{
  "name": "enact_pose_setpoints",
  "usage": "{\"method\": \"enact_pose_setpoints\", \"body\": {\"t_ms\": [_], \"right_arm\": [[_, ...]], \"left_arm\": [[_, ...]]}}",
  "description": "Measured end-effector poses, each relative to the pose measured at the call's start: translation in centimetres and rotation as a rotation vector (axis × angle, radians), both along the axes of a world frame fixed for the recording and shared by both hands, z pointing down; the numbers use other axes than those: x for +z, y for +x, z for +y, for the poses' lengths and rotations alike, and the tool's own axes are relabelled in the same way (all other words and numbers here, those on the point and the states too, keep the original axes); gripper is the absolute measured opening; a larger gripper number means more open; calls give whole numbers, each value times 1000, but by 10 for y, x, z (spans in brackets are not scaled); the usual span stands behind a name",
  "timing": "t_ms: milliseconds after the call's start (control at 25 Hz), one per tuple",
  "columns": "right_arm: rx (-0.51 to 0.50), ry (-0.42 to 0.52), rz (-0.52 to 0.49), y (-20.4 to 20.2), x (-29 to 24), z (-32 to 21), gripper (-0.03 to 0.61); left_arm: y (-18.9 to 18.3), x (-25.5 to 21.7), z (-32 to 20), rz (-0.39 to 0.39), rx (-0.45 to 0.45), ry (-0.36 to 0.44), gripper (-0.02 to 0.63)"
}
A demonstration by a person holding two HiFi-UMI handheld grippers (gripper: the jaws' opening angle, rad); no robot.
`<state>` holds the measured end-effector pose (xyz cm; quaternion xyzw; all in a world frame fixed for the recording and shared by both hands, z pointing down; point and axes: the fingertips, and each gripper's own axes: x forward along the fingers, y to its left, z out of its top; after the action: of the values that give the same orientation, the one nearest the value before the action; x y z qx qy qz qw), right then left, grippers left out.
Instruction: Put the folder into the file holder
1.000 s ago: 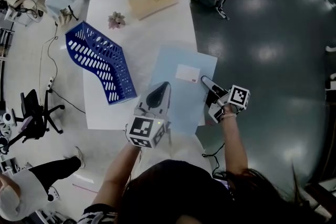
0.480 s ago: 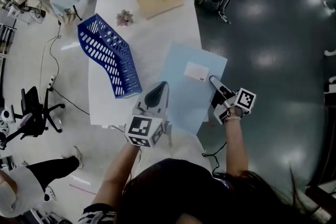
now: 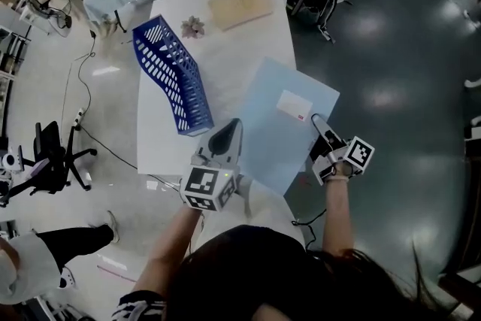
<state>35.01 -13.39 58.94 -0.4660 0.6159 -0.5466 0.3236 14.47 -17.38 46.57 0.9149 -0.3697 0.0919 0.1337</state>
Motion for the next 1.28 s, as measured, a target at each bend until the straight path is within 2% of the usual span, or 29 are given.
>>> {"method": "enact_pose_setpoints", "body": {"t_ms": [760, 1280], "right_arm": [[67, 100, -5, -23, -56, 25, 158], [113, 145, 57, -46, -95, 28, 157]], "left_arm": [[-53, -31, 23, 9, -45, 41, 6], [-95, -42, 20, 19, -58, 50, 5]]}}
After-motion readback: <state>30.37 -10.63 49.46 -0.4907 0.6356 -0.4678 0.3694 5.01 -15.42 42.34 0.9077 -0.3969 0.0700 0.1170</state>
